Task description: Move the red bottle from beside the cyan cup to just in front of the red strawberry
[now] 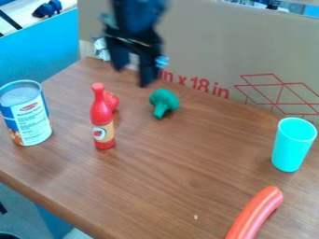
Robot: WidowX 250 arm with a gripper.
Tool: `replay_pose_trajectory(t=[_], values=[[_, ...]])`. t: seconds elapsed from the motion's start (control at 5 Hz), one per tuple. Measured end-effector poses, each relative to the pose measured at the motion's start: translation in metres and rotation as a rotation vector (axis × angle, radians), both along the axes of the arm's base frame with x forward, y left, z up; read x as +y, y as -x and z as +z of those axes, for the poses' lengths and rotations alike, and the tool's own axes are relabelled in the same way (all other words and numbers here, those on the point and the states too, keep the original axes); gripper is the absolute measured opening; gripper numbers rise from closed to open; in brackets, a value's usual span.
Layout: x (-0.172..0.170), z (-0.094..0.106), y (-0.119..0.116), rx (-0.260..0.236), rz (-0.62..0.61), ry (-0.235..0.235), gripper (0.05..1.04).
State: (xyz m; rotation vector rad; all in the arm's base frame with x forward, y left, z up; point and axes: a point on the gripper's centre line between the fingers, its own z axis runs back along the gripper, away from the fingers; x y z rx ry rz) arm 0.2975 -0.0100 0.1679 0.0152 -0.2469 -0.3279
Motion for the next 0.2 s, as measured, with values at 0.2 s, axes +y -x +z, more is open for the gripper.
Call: replay_pose_trajectory(t=[0.2], values=[[-0.0521,-0.0102,-0.0089,0.036,-0.160,0.022,1.001]])
